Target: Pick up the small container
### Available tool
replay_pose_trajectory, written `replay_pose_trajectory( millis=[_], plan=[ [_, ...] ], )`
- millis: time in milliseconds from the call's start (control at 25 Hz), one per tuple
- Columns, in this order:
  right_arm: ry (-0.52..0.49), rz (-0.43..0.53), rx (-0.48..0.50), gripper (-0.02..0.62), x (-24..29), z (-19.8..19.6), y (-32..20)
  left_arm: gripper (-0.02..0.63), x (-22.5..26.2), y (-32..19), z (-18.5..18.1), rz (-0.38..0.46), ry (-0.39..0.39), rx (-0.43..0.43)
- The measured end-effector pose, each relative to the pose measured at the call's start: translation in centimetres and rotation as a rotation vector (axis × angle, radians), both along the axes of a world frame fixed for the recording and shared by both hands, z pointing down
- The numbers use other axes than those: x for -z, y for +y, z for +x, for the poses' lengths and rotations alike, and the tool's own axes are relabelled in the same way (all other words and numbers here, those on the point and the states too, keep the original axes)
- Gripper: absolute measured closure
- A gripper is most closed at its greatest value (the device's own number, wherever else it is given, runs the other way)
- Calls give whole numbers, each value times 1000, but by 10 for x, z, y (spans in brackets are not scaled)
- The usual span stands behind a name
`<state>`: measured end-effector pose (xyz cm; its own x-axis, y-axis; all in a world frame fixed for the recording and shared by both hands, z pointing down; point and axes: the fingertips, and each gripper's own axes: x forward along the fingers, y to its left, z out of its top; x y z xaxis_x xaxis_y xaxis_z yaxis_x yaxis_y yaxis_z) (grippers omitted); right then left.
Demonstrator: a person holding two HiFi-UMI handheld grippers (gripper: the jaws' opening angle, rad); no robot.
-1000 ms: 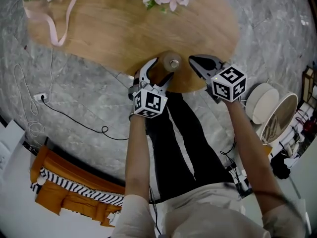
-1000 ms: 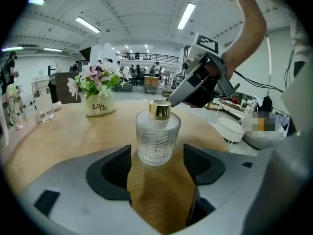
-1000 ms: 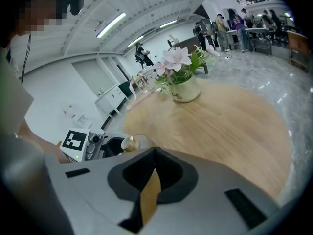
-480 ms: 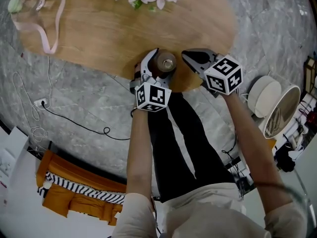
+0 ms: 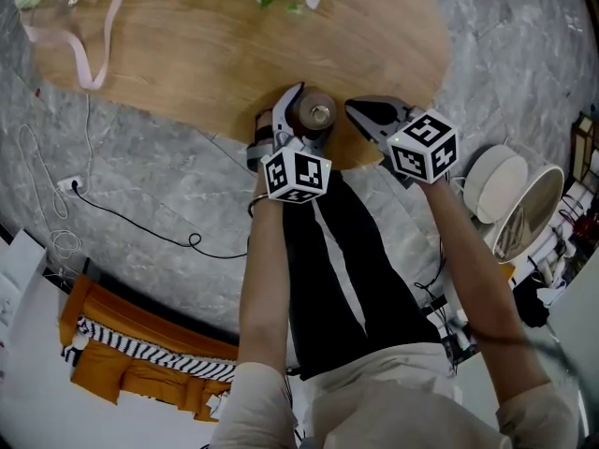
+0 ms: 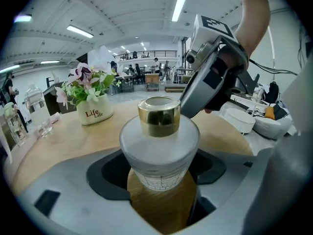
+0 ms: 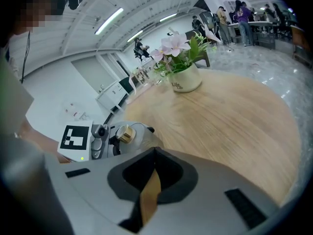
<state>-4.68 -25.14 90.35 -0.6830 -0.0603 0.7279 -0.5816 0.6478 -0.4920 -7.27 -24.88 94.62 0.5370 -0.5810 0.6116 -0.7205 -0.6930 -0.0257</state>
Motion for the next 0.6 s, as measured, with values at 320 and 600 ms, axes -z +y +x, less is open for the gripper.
replay_pose_trajectory(
  millis=[320,600],
  plan=[
    [0,5,15,528,2,-4,3,276,-5,-1,0,-13,-41,5],
    [8,-7,13,528,0,4,14,276,-4,-1,0,-8,-37,9]
  ],
)
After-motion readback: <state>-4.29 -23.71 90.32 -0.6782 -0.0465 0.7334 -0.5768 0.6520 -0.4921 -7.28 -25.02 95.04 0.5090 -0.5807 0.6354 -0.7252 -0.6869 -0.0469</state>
